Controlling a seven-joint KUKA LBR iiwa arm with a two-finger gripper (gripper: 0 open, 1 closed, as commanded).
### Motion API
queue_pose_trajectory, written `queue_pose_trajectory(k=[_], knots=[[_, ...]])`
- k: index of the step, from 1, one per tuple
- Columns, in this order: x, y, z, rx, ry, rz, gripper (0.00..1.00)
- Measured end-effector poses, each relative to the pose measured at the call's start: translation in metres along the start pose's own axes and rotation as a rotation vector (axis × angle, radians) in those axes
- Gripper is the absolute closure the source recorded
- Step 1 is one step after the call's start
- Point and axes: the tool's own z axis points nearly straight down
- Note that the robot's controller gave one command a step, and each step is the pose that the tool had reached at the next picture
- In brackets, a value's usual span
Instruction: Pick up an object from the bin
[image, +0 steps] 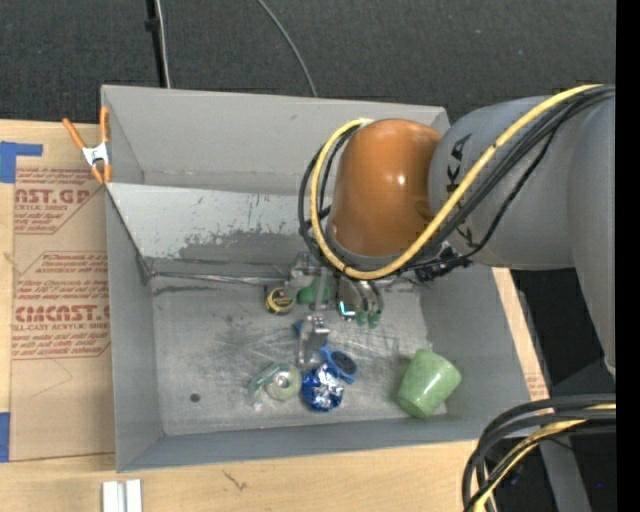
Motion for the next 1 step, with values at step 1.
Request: queue_pose_trajectory(k=[1], knots=[[-0.0001,-0.0832,0.0925,-0.006,-0.003,0.267,0.00]])
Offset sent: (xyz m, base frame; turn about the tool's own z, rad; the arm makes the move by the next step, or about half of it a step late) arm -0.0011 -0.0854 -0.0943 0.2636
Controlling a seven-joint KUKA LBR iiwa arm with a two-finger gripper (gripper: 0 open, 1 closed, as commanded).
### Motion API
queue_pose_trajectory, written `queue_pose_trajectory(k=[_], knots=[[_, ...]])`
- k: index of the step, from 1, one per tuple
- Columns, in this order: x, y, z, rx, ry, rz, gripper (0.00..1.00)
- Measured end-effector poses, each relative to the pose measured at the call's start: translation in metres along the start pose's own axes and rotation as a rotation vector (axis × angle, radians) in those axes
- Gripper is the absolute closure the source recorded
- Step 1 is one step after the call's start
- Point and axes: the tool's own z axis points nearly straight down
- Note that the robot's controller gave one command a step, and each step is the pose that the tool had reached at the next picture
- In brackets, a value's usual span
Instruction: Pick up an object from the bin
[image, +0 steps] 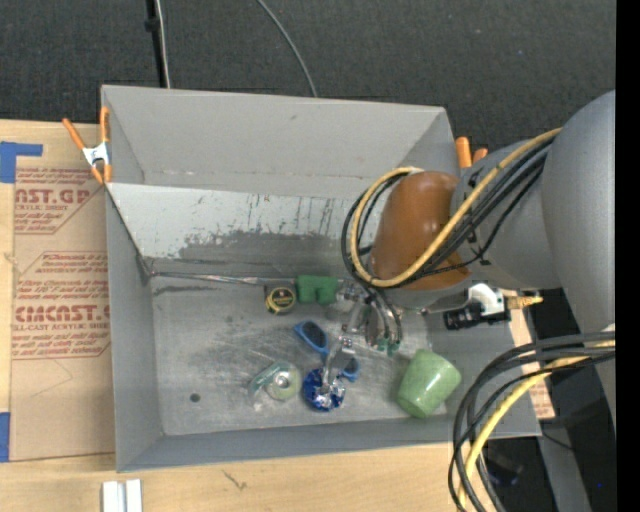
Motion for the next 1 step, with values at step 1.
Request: queue_pose_trajectory(k=[1], knots=[[0.0089,0.0069,0.0051,0.010,-0.002,0.202,0.00]])
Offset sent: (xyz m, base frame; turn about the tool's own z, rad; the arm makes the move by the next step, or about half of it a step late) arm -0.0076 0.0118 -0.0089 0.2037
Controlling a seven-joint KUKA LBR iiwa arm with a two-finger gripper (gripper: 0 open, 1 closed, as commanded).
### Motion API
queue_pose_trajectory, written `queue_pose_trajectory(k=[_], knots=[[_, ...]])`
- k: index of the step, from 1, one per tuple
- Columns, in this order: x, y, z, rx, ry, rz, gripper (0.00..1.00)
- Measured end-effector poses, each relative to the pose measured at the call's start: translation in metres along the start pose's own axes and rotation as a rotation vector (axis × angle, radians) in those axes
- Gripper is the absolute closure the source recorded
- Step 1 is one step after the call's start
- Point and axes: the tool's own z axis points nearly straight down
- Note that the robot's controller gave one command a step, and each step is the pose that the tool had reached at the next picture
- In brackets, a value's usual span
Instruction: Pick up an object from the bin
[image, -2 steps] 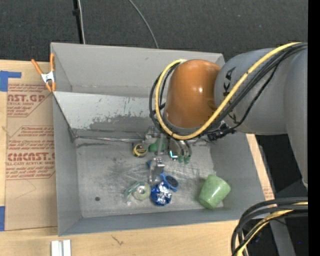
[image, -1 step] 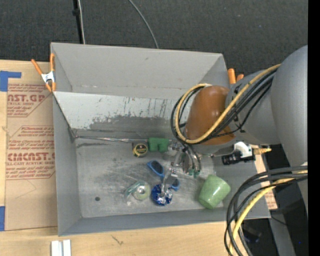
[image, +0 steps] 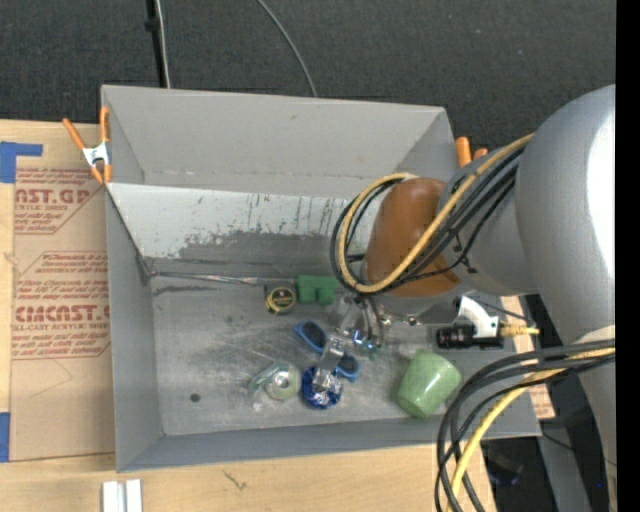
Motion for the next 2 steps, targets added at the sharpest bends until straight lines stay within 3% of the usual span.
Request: queue_pose_trajectory(k=[1,2], knots=[[0.002,0.004,-0.002,-0.007,0.003,-0.001,1.00],[-0.024,0.013,-0.150,-0.010,-0.012,-0.026,1.00]])
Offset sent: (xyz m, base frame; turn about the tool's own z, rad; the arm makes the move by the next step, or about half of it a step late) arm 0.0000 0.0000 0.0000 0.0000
